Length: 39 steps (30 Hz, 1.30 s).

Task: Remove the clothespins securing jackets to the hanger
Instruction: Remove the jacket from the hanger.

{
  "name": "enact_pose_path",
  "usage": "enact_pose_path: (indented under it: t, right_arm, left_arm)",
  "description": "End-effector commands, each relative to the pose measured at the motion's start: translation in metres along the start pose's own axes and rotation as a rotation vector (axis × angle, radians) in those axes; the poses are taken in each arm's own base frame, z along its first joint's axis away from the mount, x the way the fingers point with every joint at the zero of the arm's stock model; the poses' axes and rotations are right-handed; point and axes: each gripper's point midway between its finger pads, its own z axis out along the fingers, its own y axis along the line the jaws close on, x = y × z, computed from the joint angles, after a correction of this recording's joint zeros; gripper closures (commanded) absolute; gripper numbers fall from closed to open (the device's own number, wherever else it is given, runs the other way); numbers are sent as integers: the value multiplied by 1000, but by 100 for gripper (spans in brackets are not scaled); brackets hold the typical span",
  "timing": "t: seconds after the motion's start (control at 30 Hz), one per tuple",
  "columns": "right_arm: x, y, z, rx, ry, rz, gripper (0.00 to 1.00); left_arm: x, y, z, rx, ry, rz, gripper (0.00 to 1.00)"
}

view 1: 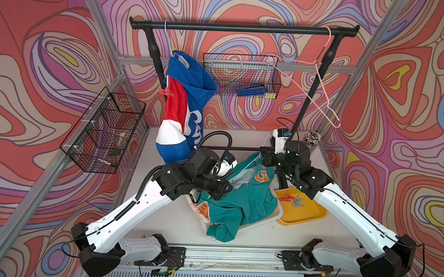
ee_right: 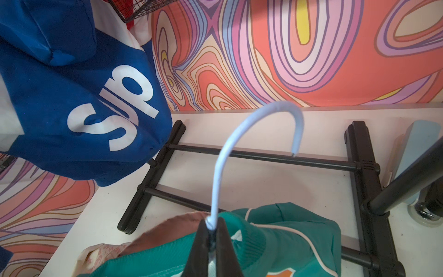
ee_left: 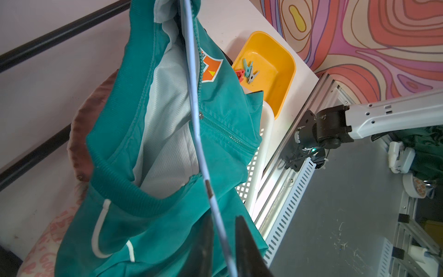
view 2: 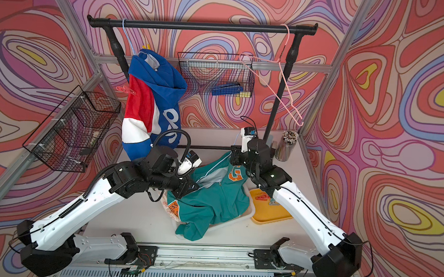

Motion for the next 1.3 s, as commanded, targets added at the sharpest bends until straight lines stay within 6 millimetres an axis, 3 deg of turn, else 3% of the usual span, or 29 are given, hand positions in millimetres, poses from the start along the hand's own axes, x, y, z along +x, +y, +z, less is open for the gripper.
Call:
enact_pose_path:
  t: [0.0, 0.07, 0.17, 0.3, 0.47, 0.63, 0.8, 1.07, 1.27]
  right_arm:
    - [-11, 11, -3, -26, -26, -14, 100]
    - [-12, 13, -6, -17, -32, -32, 95]
    - [-19, 16, -14, -15, -56, -48, 59]
    - [-36, 16, -37, -16, -136, -42, 22]
    - [-59, 24, -63, -38, -182, -32, 3]
    - [-84, 20, -95, 15, -210, 29, 2]
    - [-96, -4, -116, 151, -255, 69, 2]
    - [-70, -22, -101, 227, -205, 80, 2]
    - [-39, -30, -79, 241, -130, 87, 2]
  left_arm:
    - [-2, -2, -6, -2, -3, -1, 100]
    - [0, 0, -9, -18, -11, -15, 100]
    - [5, 3, -21, -41, -33, -32, 100]
    - [18, 7, -36, -64, -45, -61, 100]
    - [31, 10, -59, -89, -78, -94, 100]
    - [38, 15, -87, -142, -118, -110, 100]
    - [30, 17, -127, -200, -205, -108, 100]
    - [-7, 0, -191, -207, -369, -77, 100]
    - [-64, -22, -223, -167, -519, -31, 100]
